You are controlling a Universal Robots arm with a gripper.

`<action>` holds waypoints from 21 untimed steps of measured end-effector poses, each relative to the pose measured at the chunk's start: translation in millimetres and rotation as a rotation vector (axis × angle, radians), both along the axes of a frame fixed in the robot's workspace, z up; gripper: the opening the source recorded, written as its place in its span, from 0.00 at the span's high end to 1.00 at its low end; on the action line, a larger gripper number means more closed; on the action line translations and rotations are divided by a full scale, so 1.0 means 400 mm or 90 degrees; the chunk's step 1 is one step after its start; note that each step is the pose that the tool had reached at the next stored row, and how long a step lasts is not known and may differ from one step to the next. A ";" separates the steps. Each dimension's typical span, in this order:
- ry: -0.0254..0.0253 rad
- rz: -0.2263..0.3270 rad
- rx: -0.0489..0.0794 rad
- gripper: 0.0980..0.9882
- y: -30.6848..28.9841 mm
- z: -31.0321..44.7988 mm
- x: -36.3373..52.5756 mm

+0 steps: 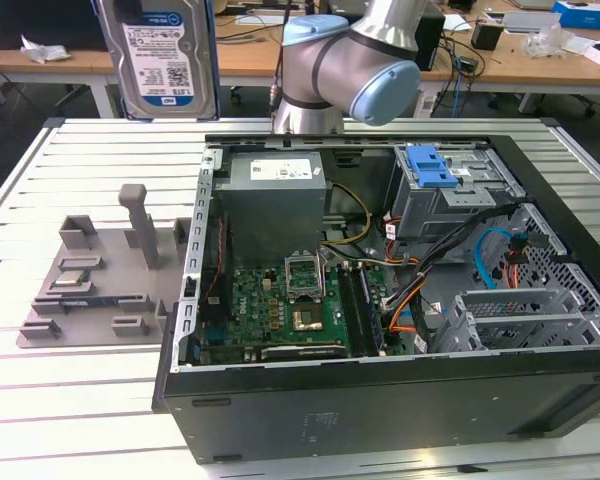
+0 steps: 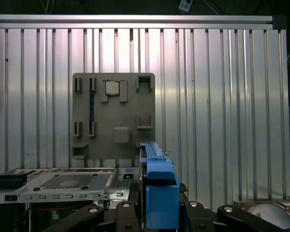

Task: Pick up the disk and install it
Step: 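Pick up the disk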

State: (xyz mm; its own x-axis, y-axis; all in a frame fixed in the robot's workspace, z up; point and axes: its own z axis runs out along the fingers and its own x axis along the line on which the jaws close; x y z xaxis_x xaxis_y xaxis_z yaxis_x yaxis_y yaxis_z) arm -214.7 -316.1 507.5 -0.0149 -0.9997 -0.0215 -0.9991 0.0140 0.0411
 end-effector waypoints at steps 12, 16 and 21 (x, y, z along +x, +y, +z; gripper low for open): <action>0.0017 0.000 0.000 0.70 0.000 0.000 0.114; 0.0022 0.000 0.000 0.70 0.000 0.000 0.144; 0.0026 0.000 0.000 0.70 0.000 0.000 0.175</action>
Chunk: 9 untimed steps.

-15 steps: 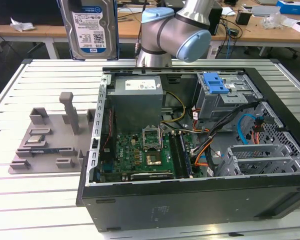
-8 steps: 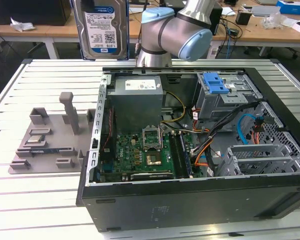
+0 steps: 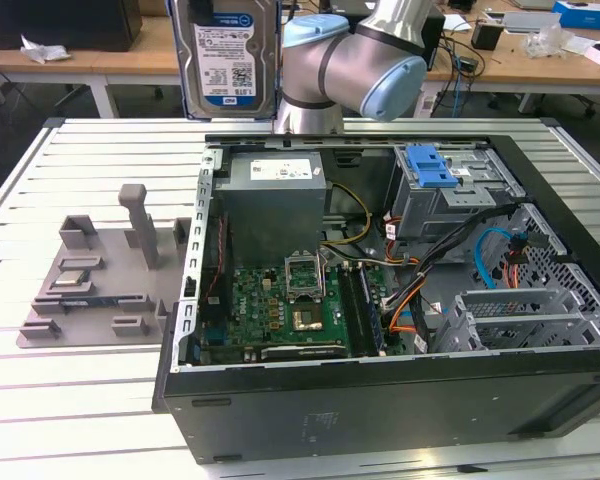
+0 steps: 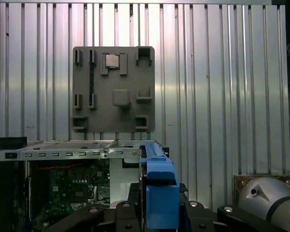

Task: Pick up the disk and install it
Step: 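Pick up the disk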

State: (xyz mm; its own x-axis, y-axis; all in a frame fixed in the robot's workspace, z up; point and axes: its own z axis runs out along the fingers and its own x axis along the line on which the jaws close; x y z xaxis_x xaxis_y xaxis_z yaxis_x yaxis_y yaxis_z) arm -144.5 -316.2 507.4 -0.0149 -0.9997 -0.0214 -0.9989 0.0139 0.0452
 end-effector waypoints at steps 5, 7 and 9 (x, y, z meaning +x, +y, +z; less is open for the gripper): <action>0.0006 0.000 0.000 0.70 0.000 0.000 0.040; 0.0007 0.000 0.000 0.70 0.000 0.000 0.052; 0.0009 0.000 0.000 0.70 0.000 0.000 0.064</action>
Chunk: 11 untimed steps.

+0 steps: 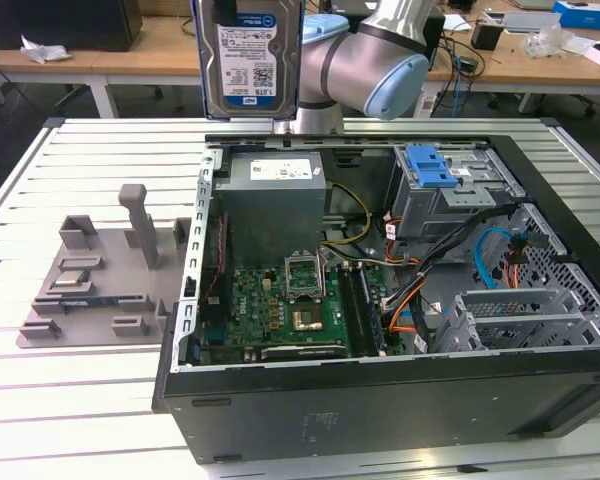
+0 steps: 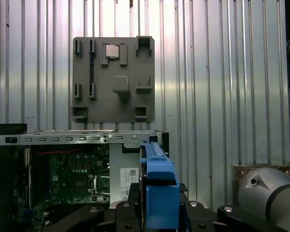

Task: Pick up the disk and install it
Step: 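Pick up the disk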

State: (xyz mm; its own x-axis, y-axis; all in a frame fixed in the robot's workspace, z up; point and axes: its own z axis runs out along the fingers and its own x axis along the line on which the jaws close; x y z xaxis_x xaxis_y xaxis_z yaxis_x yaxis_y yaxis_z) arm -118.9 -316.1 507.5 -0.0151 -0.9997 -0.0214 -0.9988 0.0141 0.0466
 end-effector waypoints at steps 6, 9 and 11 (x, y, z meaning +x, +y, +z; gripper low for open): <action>0.0007 0.000 0.000 0.70 0.000 0.000 0.048; 0.0011 0.000 0.000 0.70 0.000 0.000 0.074; 0.0012 0.000 0.000 0.70 0.000 0.000 0.087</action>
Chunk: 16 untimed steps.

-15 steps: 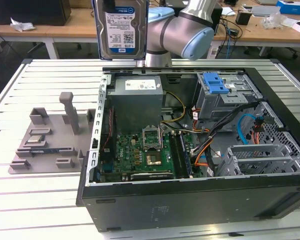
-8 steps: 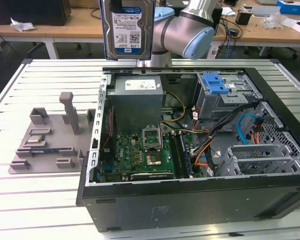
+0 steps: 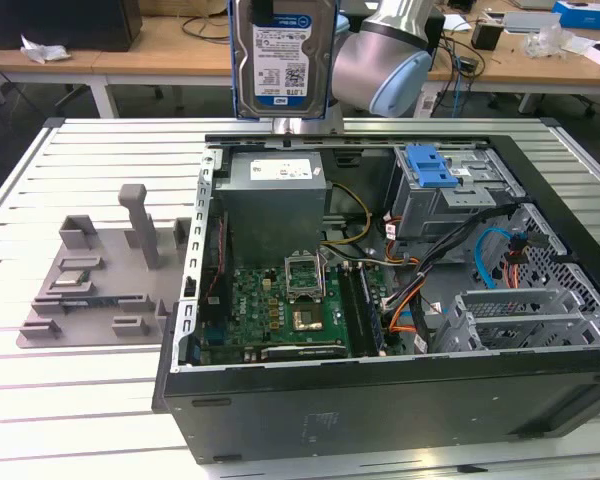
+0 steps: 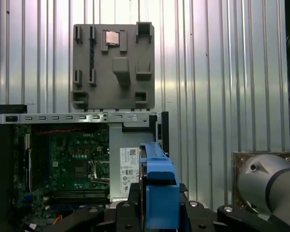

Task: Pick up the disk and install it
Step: 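Pick up the disk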

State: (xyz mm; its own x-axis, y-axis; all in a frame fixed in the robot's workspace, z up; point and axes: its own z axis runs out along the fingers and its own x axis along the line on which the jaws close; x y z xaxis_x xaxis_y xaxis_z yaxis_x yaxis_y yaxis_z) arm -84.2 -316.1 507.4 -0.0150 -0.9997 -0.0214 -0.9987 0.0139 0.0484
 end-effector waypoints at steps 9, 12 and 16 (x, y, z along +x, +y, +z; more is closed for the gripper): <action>0.0010 0.000 0.000 0.70 0.000 0.000 0.052; 0.0015 0.000 0.000 0.70 0.000 -0.001 0.070; 0.0025 0.000 0.000 0.70 0.000 -0.001 0.096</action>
State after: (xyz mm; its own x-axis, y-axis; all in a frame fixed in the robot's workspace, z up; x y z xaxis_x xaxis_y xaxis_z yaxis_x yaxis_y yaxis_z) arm -45.8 -316.1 506.9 -0.0151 -0.9997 -0.0213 -0.9985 0.0139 0.0524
